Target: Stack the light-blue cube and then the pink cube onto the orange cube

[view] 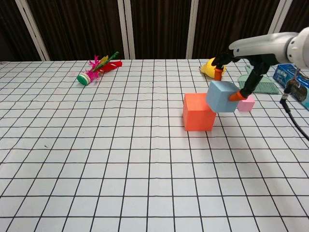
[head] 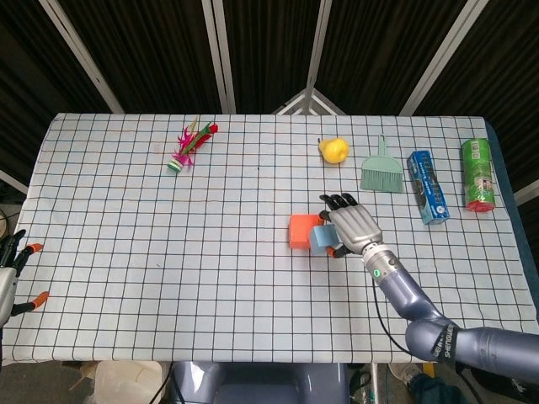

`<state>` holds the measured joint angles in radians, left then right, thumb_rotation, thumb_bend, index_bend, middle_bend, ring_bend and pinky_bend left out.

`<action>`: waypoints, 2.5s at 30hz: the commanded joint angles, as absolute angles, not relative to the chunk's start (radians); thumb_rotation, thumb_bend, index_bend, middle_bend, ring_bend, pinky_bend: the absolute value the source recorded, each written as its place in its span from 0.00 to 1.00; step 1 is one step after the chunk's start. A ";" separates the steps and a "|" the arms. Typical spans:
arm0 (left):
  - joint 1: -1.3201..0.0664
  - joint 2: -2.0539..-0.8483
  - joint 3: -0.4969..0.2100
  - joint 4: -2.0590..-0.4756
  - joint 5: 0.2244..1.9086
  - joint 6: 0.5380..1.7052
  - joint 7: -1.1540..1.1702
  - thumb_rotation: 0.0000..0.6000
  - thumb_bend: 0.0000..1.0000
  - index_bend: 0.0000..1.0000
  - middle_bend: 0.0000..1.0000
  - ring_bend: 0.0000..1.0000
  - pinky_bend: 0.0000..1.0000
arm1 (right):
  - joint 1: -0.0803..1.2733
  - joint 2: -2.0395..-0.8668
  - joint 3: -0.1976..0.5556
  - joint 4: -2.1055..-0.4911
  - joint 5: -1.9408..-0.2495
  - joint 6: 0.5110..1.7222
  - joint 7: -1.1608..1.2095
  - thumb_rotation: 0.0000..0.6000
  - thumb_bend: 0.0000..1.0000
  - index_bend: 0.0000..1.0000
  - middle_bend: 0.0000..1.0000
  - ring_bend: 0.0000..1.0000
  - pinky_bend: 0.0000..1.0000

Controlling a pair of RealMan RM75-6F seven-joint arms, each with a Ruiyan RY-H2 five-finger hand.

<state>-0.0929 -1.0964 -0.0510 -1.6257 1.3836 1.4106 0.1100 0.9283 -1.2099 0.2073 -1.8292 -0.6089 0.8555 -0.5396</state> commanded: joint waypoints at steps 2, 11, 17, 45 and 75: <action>-0.093 -1.096 -0.054 -1.623 1.377 1.410 0.107 1.00 0.21 0.21 0.01 0.00 0.02 | 1.001 -1.275 0.217 -1.809 -0.517 0.902 -0.589 1.00 0.43 0.47 0.07 0.07 0.00; -0.093 -1.094 -0.062 -1.617 1.357 1.406 0.101 1.00 0.21 0.21 0.01 0.00 0.02 | 1.075 -1.320 0.256 -1.766 -0.450 0.929 -0.599 1.00 0.45 0.48 0.07 0.07 0.00; -0.095 -1.090 -0.069 -1.610 1.339 1.397 0.088 1.00 0.21 0.21 0.01 0.00 0.02 | 1.102 -1.322 0.254 -1.753 -0.418 0.941 -0.613 1.00 0.45 0.48 0.07 0.07 0.00; -0.091 -1.082 -0.071 -1.609 1.333 1.399 0.071 1.00 0.21 0.21 0.01 0.00 0.02 | 1.111 -1.375 0.211 -1.809 -0.338 1.107 -0.701 1.00 0.49 0.51 0.07 0.07 0.00; -0.089 -1.076 -0.074 -1.606 1.326 1.398 0.062 1.00 0.21 0.21 0.01 0.00 0.02 | 1.114 -1.412 0.228 -1.748 -0.301 1.114 -0.734 1.00 0.49 0.52 0.07 0.07 0.00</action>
